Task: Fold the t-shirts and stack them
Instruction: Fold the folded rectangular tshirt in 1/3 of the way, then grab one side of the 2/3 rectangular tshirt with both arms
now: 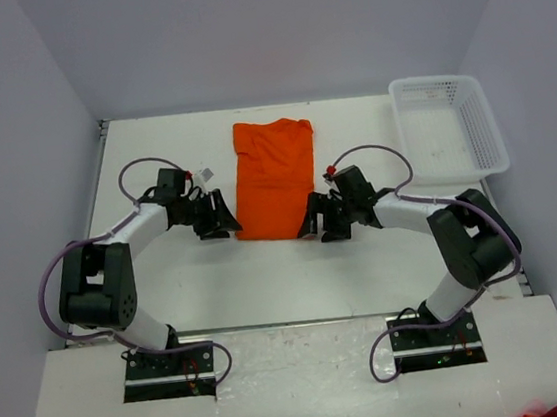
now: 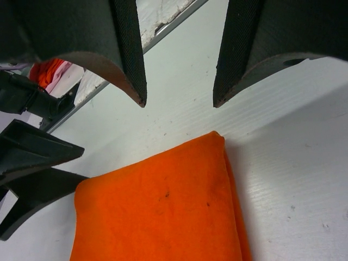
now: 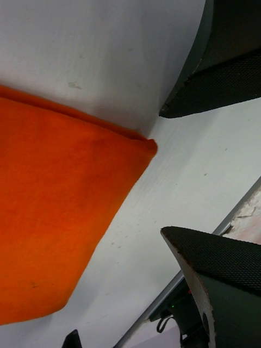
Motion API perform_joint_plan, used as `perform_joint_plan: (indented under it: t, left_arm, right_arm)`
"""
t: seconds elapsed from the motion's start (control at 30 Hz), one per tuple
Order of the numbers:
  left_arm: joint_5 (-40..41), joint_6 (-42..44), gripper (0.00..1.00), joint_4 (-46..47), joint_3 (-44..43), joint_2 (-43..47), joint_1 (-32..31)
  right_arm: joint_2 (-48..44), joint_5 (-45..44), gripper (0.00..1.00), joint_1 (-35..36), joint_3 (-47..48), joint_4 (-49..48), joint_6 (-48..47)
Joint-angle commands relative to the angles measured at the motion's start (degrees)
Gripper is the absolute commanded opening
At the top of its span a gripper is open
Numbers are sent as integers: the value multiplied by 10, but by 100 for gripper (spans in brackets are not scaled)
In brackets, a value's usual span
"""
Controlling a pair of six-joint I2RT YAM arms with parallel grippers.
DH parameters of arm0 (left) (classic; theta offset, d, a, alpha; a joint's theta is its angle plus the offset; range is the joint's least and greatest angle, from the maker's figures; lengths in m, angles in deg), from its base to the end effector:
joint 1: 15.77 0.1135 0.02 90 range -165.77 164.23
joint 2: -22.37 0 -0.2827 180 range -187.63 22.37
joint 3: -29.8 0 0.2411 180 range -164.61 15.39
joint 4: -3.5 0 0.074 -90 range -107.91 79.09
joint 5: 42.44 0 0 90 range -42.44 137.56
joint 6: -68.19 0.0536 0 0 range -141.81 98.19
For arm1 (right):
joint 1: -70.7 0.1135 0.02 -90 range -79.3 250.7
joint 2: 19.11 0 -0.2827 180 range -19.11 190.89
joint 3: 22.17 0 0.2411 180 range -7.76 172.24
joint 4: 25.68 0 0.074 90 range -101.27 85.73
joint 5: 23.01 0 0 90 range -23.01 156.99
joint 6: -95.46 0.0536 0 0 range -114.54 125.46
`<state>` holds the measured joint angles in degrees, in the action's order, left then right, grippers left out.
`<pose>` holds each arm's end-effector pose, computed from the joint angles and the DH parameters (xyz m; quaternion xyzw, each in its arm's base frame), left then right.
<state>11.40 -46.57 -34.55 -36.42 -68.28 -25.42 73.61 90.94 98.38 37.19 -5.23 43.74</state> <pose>0.2874 -0.0809 0.1925 -0.0482 0.9250 -0.3548 0.1268 0.2621 0.1621 0.1640 0.0217 0.9318 0.3308 0.1475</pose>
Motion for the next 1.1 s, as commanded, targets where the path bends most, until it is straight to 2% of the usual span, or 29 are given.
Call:
perform_joint_plan:
  t: [0.0,0.2,0.33,0.77,1.07]
  left_arm:
    - [-22,19,53,22,5,14,12]
    - [-29,34,53,8,5,16,38]
    - [-23,30,53,3,0,31,45]
    - [-22,8,53,37,20,3,45]
    - [-8,12,53,30,11,3,45]
  right_arm:
    - [43,-33,81,-3,44,-17,26]
    - [91,-75,75,-3,89,8,38]
    - [76,-89,69,-3,63,-3,57]
    - [39,-92,64,-3,2,-24,70]
    - [47,-91,52,-3,-9,-39,77]
